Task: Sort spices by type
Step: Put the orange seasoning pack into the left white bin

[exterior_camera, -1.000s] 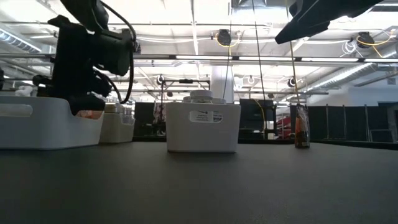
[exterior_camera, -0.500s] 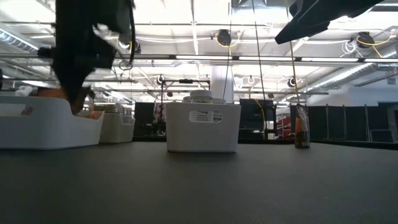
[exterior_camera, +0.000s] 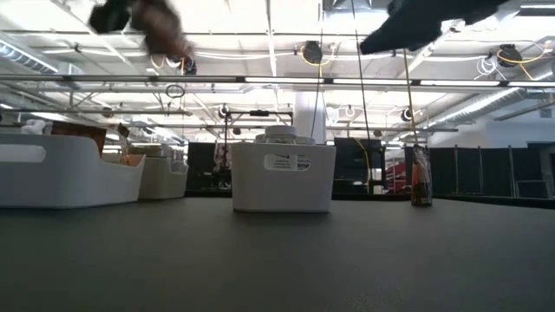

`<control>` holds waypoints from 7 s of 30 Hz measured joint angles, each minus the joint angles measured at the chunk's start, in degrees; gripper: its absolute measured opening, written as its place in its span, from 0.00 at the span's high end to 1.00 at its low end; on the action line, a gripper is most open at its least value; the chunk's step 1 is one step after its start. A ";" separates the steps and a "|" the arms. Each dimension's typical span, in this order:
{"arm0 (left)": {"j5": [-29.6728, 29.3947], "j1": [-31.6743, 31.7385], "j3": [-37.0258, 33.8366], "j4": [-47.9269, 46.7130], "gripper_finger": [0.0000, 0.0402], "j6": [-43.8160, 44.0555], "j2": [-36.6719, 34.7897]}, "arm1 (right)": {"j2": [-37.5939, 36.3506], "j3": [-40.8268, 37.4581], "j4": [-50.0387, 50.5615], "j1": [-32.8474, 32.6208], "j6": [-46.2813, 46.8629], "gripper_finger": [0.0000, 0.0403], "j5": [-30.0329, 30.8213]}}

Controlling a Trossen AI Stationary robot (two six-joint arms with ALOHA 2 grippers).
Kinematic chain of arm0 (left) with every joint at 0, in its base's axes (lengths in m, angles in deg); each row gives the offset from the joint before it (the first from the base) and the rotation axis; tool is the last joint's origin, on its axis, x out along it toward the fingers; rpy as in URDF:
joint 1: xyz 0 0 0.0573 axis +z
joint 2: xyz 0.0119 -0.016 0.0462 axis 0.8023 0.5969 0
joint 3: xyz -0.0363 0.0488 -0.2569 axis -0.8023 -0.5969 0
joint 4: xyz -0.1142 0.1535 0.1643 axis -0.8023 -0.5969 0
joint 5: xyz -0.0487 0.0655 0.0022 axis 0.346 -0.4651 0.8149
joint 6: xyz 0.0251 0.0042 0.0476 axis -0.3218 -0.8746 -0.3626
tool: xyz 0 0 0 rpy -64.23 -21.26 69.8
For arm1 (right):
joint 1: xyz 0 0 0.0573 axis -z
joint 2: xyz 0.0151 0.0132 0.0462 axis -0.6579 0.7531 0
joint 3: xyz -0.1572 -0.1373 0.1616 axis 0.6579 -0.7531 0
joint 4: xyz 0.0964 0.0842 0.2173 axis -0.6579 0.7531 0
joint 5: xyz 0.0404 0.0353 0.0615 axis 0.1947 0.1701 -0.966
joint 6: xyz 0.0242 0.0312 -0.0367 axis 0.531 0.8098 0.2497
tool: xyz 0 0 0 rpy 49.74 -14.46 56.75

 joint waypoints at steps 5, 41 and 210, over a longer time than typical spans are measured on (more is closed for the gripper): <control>-3.44 -1.47 0.00 17.96 0.97 -3.63 -0.66 | 6.63 -0.09 -24.63 1.59 -17.16 0.48 0.12; -10.52 -2.14 -0.07 53.29 0.95 -10.92 10.46 | 27.05 13.77 -79.95 5.56 -75.17 1.00 21.24; 13.72 -6.53 -0.07 49.85 0.95 -54.97 0.35 | -11.50 -8.89 -51.75 22.11 -11.13 0.56 -23.52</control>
